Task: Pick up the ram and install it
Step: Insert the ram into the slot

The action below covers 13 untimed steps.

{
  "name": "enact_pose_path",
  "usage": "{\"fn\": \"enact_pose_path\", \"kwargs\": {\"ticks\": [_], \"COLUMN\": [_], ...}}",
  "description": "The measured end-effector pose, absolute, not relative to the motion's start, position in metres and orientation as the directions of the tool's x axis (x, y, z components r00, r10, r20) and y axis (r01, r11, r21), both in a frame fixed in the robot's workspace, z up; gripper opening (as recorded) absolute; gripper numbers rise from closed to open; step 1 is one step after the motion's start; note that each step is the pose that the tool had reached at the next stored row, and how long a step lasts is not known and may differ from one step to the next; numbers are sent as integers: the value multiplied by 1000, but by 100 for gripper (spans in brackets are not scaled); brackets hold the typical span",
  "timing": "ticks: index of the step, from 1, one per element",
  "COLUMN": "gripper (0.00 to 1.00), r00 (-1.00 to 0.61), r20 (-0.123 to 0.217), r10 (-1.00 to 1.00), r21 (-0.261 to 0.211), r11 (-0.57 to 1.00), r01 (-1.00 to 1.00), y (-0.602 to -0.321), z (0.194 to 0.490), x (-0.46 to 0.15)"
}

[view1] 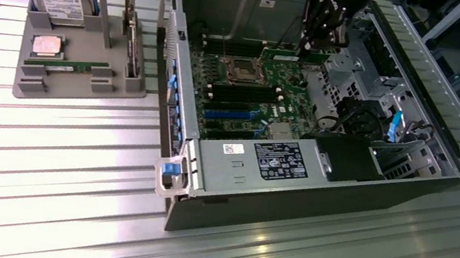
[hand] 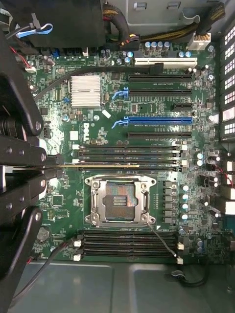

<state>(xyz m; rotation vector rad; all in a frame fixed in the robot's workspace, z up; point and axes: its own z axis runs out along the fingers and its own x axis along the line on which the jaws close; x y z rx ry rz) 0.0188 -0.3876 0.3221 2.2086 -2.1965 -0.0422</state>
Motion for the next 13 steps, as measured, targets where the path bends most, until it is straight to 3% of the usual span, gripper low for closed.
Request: {"fn": "enact_pose_path", "kwargs": {"ticks": [13], "gripper": [12], "r00": [5], "r20": [-1], "r10": [-1000], "r21": [38], "r11": [-5], "r01": [-999], "y": [-388], "z": [314], "x": [19]}}
